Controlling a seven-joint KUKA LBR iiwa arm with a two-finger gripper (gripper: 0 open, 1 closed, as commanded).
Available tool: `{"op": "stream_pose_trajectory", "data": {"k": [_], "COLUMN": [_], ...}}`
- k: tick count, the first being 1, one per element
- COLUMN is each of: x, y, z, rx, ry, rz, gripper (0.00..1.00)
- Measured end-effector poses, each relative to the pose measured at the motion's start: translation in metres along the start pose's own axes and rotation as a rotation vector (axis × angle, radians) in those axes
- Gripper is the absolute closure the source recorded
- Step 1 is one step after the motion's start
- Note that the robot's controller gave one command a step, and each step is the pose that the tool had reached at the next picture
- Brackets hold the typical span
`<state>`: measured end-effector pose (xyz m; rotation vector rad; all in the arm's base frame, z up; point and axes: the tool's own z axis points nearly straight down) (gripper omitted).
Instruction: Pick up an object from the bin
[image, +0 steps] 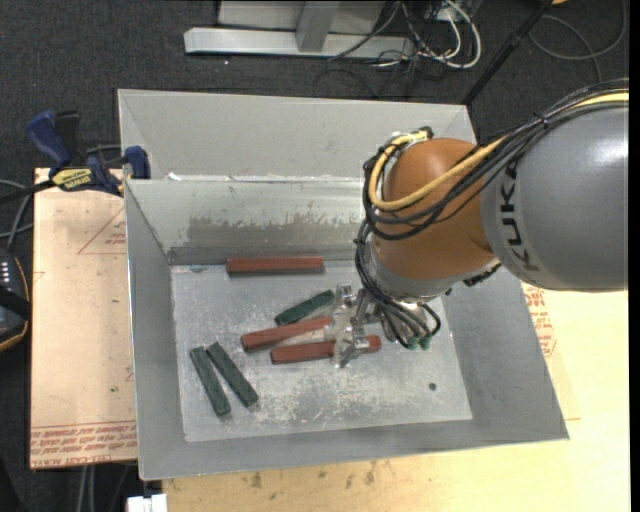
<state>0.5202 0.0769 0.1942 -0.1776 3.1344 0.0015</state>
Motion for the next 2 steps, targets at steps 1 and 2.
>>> {"op": "stream_pose_trajectory", "data": {"k": [1, 2], "x": [0.000, -0.006], "y": [0.000, -0.005], "z": [0.000, -0.030], "rx": [0.000, 0.000], "ry": [0.000, 0.004], "rz": [0.000, -0.091], "gripper": [1.00, 1.00]}}
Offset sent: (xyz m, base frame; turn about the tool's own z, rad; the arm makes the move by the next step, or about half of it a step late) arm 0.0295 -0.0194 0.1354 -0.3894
